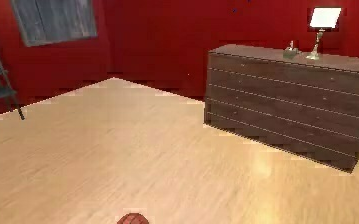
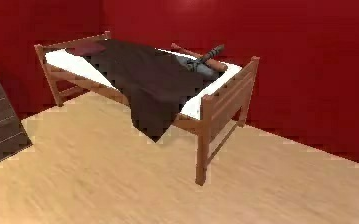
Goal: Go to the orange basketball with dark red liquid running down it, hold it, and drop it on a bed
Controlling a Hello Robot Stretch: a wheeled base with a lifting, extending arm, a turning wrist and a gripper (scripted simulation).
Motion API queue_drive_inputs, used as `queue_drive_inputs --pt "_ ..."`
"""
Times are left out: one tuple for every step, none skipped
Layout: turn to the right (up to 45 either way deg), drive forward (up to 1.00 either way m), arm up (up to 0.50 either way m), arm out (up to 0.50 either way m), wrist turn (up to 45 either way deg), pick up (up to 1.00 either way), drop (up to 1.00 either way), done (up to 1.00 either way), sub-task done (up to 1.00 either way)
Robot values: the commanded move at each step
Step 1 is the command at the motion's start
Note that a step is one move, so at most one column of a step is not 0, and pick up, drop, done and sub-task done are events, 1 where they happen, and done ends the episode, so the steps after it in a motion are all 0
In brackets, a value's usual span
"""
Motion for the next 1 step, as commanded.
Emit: queue_drive_inputs --pt "-45.0 0.0 0.0 0.0 0.0 0.0 0.0 0.0 0.0"
